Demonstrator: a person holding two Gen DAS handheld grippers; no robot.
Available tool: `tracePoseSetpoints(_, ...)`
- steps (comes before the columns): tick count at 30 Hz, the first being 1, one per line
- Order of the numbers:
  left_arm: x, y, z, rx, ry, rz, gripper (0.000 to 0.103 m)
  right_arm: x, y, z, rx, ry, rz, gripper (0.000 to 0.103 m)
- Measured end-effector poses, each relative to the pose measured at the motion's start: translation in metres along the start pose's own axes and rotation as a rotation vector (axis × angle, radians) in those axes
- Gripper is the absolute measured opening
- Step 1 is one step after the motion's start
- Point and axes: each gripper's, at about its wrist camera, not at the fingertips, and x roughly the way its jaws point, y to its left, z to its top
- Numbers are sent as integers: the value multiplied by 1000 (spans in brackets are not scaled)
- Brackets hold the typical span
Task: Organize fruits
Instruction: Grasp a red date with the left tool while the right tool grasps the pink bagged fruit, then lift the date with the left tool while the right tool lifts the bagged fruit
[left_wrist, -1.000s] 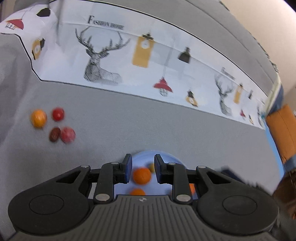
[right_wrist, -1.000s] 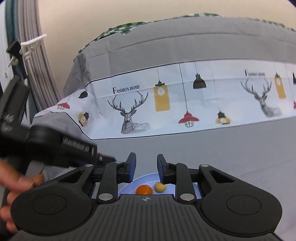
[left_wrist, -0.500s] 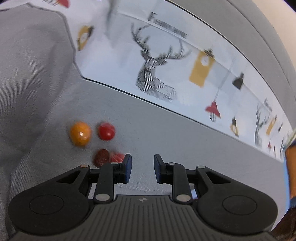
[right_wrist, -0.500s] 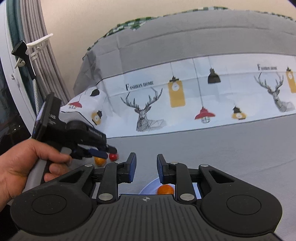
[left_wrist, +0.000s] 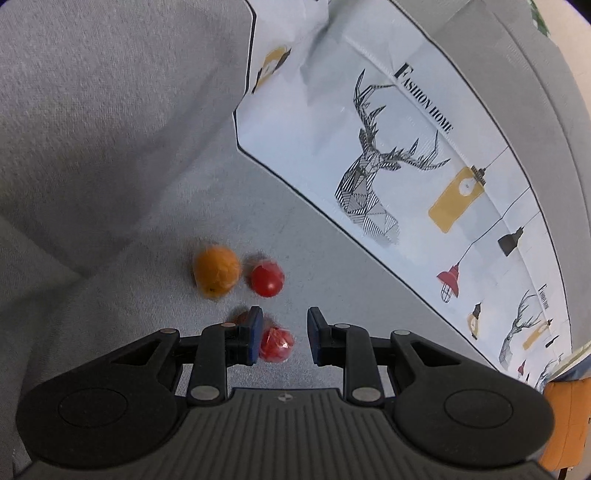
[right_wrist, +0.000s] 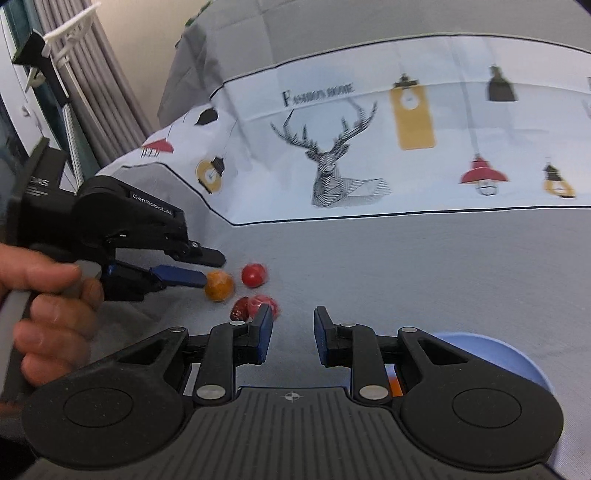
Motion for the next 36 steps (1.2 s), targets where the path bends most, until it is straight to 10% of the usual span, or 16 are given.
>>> tracePoseSetpoints(7, 9, 5, -1, -34, 5, 53, 28, 55, 17, 14, -56, 41, 36, 28)
tracePoseSetpoints(12, 13, 9, 2, -55, -2, 88, 30, 86, 23, 19, -80, 74, 45, 49)
tracePoseSetpoints(21, 23, 9, 4, -59, 10, 119, 31, 128, 20, 12, -91, 238, -6, 48)
tracePoseSetpoints(23, 27, 8, 3, -53, 16, 126, 31, 127, 19, 14, -70, 241, 20, 28)
tracePoseSetpoints(36, 47, 1, -5, -16, 63, 175, 38, 112, -1, 30, -37, 222, -135, 28)
